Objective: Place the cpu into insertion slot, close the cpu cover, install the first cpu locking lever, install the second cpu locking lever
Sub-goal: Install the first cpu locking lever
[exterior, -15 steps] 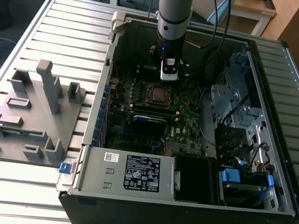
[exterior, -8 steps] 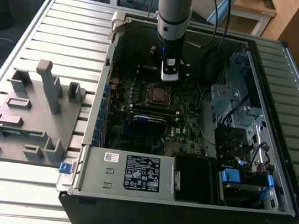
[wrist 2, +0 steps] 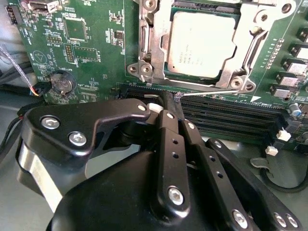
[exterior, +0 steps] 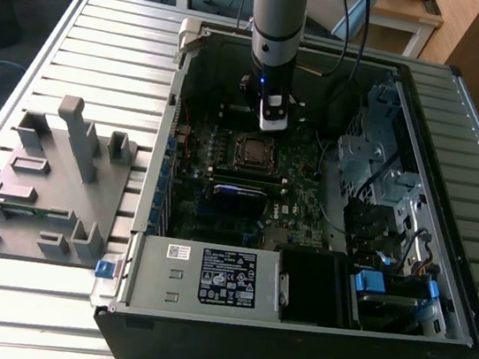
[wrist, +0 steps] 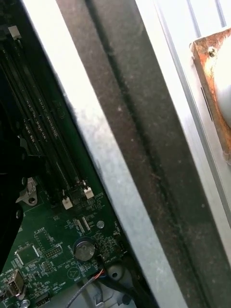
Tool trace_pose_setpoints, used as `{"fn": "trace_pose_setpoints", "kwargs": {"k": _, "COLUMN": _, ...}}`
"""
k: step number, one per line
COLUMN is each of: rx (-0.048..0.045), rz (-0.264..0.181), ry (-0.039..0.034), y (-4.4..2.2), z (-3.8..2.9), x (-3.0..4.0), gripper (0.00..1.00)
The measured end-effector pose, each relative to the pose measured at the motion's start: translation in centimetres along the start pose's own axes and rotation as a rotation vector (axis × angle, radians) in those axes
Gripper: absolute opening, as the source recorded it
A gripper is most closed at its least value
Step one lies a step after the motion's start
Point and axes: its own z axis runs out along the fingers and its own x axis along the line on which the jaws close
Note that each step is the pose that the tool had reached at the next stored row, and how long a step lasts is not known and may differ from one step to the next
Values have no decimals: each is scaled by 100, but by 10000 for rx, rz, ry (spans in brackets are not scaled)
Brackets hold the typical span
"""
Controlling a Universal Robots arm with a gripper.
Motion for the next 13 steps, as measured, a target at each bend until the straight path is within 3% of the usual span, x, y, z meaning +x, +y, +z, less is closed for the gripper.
{"fn": "trace_pose_setpoints", "kwargs": {"k": 13, "rx": -95, "rz": -593, "ry": 23, "y": -7, "z": 17, "x": 15, "gripper": 10}}
